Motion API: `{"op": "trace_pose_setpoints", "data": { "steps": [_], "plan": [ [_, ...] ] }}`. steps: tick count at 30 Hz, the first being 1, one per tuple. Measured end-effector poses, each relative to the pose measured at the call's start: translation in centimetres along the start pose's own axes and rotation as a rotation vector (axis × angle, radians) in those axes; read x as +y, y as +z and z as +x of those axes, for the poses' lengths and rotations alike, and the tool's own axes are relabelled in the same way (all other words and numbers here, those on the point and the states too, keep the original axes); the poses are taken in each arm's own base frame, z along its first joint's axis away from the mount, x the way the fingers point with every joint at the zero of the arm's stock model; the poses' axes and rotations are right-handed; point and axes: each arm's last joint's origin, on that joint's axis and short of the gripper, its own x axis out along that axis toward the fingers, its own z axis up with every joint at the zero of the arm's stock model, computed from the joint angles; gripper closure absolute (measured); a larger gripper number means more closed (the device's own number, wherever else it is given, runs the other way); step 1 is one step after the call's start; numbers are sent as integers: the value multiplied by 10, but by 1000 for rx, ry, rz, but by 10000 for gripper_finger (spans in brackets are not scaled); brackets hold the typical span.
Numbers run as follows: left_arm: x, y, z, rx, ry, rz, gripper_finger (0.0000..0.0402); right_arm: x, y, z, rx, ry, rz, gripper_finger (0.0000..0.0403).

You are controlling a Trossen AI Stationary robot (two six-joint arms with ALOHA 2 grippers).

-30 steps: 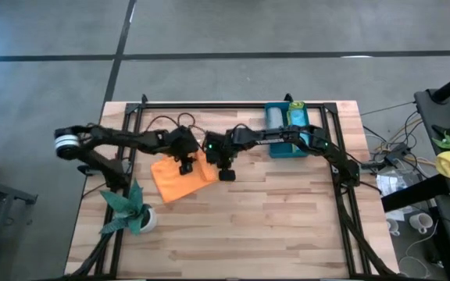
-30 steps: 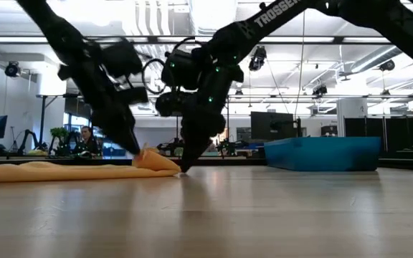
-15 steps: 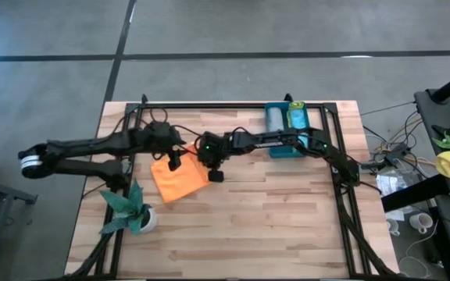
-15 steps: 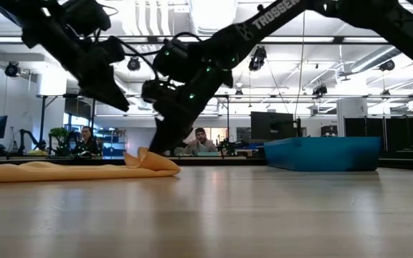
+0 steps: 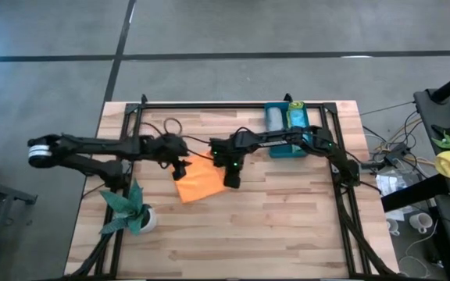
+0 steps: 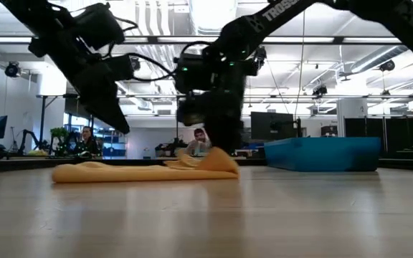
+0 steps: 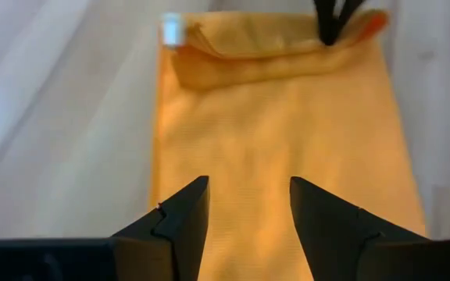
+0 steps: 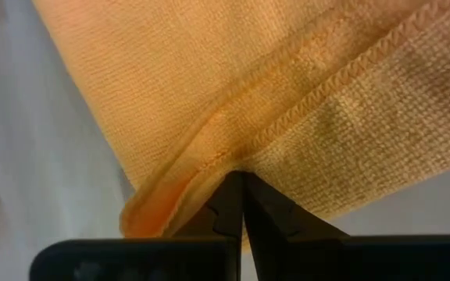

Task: Roll microfiber towels into tight, uniform cylinder then place into a basket
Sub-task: Roll the orange towel

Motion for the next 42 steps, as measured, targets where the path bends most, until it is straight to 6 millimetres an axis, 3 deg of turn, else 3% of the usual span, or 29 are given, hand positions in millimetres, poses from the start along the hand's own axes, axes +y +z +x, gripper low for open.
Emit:
{"op": "trace_pose_setpoints", "data": {
  "steps": [5,10,13,15,17,20,26,30,34,42],
  "plan": [
    [-15,8,30,-71,-56,25,237,2,-35,-14,-2,-21,42,395],
    [-20,16,73,-198,-86,65,237,4,-67,-34,-143,-11,62,394],
    [-23,21,99,-235,-94,98,237,9,-73,-63,-290,-71,30,394],
    [-24,19,115,-205,-92,117,237,6,-75,-75,-351,-206,41,394],
    [-25,17,130,-165,-87,122,237,-3,-75,-74,-353,-322,55,394],
    [-26,16,144,-162,-94,127,237,-18,-66,-69,-374,-349,79,394],
    [-26,9,154,-109,-107,126,237,-39,-47,-34,-301,-343,115,394],
    [-27,12,150,-121,-114,123,237,-39,-32,-30,-302,-281,80,394],
    [-27,14,147,-130,-116,122,237,-33,-19,-40,-355,-269,57,394],
    [-27,14,147,-127,-121,120,237,-37,-20,-36,-388,-270,59,394]
  ]
}}
